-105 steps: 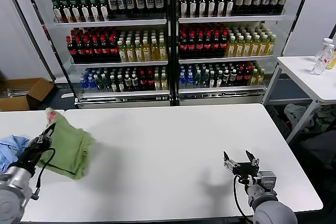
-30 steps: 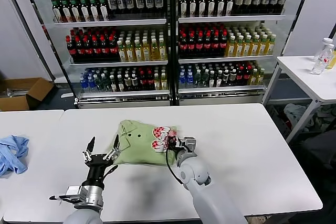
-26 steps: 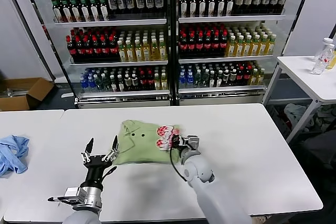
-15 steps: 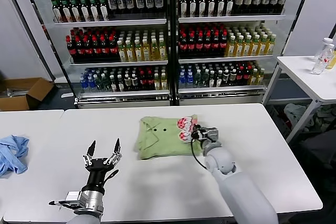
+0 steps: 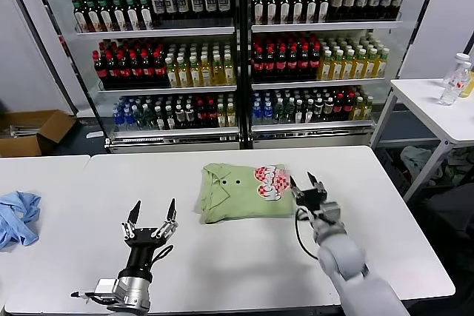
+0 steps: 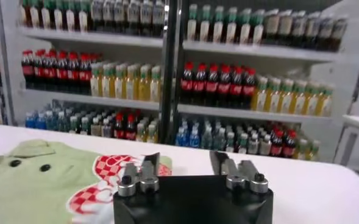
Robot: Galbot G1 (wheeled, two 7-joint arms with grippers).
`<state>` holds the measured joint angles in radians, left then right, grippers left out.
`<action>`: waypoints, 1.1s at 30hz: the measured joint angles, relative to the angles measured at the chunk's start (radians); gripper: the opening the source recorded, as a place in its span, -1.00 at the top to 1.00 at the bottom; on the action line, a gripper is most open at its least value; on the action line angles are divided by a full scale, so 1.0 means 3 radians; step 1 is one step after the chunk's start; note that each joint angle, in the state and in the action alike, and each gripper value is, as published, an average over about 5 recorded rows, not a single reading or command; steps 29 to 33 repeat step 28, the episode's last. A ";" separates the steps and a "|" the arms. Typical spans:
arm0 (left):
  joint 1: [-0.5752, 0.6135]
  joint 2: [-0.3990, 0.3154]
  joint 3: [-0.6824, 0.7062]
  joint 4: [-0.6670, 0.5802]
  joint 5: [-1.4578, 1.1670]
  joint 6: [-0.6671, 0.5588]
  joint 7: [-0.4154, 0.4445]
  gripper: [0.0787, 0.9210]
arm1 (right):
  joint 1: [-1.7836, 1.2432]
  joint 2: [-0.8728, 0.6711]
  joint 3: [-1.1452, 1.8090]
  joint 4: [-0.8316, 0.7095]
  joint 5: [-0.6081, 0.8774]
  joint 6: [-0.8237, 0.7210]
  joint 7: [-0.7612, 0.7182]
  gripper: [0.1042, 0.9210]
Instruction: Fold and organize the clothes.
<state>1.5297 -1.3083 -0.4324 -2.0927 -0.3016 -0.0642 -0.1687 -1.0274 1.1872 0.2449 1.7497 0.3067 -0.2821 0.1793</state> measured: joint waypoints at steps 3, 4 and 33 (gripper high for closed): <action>0.0056 -0.0019 0.0008 -0.0057 0.0026 0.0004 0.0016 -0.77 | -0.0362 -0.0001 0.0202 0.0309 -0.0093 0.0108 -0.0006 -0.36; 0.0076 -0.0021 0.0009 -0.0077 0.0035 0.0008 0.0024 -0.77 | -0.0483 0.0001 0.0269 0.0408 -0.0120 0.0143 -0.0006 -0.43; 0.0532 -0.0052 -0.0063 -0.0530 0.0131 0.0399 0.0104 -0.77 | -0.1866 0.0097 0.0894 0.1634 -0.0421 0.0364 0.0002 -0.76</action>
